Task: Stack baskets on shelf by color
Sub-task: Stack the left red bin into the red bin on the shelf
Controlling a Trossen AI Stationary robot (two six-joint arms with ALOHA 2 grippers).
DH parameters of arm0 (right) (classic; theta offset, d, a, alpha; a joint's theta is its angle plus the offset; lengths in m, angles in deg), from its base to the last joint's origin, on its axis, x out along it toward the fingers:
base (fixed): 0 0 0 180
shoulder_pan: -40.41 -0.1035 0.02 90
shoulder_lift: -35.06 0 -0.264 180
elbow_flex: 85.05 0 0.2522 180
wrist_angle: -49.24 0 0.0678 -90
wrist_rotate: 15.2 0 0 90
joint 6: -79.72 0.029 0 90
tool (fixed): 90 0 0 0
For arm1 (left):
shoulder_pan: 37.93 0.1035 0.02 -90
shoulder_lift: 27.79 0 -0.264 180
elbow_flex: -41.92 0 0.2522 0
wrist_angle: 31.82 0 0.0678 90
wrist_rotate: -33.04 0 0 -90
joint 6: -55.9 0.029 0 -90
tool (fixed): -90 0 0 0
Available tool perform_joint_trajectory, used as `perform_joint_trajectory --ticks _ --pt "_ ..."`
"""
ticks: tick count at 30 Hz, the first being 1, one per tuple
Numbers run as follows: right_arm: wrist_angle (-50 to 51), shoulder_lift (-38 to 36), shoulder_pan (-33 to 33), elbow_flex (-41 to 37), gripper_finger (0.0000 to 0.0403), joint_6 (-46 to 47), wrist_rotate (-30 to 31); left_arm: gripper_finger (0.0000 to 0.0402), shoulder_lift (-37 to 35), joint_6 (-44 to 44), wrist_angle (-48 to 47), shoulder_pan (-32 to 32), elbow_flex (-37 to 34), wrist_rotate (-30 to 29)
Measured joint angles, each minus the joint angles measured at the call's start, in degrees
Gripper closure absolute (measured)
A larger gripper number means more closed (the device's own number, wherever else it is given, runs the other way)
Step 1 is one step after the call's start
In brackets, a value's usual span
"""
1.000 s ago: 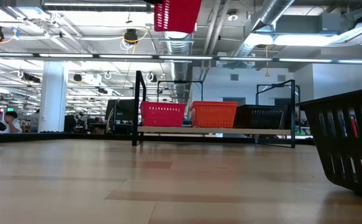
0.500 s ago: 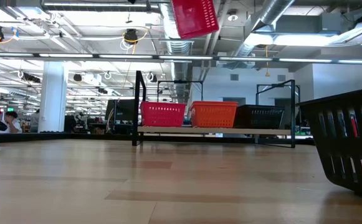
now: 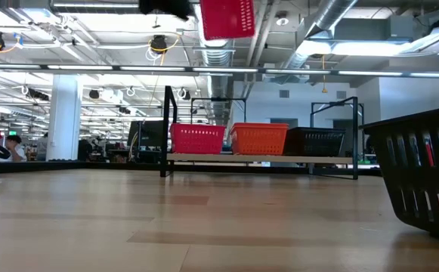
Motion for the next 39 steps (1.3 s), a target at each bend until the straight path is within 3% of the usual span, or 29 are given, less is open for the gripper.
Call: perform_joint_trajectory --ticks 4,7,15,18,21,30,39 --pt "-0.03 -0.68 1.07 -0.05 0.0402 -0.89 -0.80 0.0296 0.00 -3.15 -5.36 -0.56 0.00 -1.87" --pt "-0.16 -0.80 2.42 -0.04 0.0402 -0.35 -5.47 0.0302 0.00 -4.88 -10.05 -1.40 0.00 -4.12" --pt "4.84 -1.15 11.22 -0.06 0.0402 9.53 -26.22 0.0340 -0.98 -14.17 -26.12 -3.69 -0.04 -17.04" --pt "5.54 -0.95 16.75 -0.06 0.0402 14.30 -39.12 0.0359 -1.99 -17.56 -29.37 -4.45 -0.04 -19.54" --pt "5.29 0.08 21.99 -0.06 0.0402 16.25 -49.49 0.0376 -3.14 -19.39 -30.45 -5.11 -0.04 -20.26" --pt "4.77 5.58 32.32 -0.04 0.0402 18.17 -67.39 0.0400 -5.92 -19.61 -30.45 -5.81 -0.04 -20.98" --pt "4.04 13.85 34.19 -0.05 0.0403 17.99 -76.48 0.0401 -5.99 -20.11 -30.58 -5.81 -0.04 -21.18"
